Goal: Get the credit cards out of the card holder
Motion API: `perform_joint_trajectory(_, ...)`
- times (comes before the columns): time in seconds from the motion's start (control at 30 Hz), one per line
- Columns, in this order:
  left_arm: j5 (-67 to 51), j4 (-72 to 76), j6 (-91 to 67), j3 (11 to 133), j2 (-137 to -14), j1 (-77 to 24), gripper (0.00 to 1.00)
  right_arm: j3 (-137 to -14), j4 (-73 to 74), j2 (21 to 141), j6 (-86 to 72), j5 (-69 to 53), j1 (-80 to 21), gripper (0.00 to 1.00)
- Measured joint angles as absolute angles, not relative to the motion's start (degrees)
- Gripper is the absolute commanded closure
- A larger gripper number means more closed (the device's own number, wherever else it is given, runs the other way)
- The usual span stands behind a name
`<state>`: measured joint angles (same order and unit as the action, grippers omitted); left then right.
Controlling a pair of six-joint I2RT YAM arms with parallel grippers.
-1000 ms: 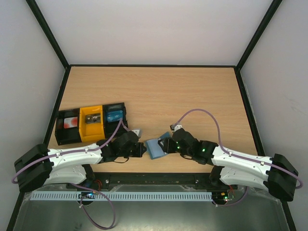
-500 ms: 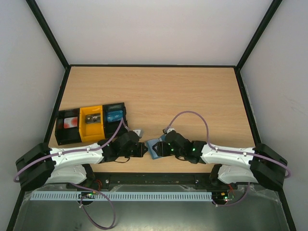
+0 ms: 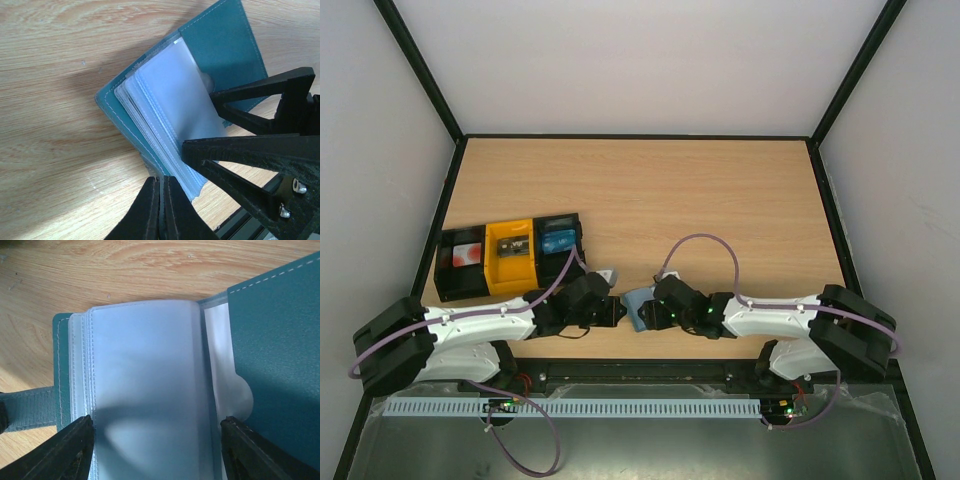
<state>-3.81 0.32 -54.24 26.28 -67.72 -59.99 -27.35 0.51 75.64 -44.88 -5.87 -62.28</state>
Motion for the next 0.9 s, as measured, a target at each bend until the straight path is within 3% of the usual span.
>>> perform_joint_trajectory(0.9,-2.7,-1.37,-54.24,26.28,-67.94,-59.7,0.97,-27.38,5.48,75.77,-46.26,8.43,-62.72,0.39)
